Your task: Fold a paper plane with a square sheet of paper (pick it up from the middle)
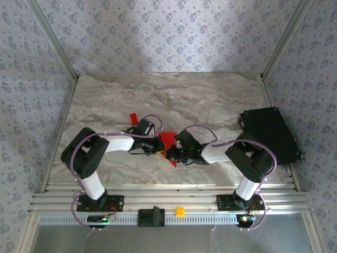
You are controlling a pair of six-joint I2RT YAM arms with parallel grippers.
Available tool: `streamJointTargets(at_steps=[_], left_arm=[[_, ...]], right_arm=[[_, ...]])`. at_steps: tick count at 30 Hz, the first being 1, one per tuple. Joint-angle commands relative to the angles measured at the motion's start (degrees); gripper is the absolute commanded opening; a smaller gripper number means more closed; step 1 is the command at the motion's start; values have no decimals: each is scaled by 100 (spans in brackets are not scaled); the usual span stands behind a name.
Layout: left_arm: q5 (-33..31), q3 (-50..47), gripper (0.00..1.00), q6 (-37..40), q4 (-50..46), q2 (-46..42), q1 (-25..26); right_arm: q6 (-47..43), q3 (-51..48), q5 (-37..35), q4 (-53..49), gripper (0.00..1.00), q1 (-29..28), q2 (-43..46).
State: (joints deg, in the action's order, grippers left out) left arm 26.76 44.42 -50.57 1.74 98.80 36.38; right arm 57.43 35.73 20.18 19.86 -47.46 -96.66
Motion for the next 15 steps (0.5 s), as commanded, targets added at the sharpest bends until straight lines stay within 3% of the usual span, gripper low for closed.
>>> streamJointTargets(at_steps=[1,10,15], left_arm=[[-349,-169,1,130,-359,261,-73],[-334,-155,1,126,-333,315,-87],[-335,-122,1,135,-354,314,-83]], right_arm=[[-75,-397,20,-623,8,-66,270],[-255,-1029,-9,-1092,10,31,1112],[-127,-793,21,-958,12,-7,1564]])
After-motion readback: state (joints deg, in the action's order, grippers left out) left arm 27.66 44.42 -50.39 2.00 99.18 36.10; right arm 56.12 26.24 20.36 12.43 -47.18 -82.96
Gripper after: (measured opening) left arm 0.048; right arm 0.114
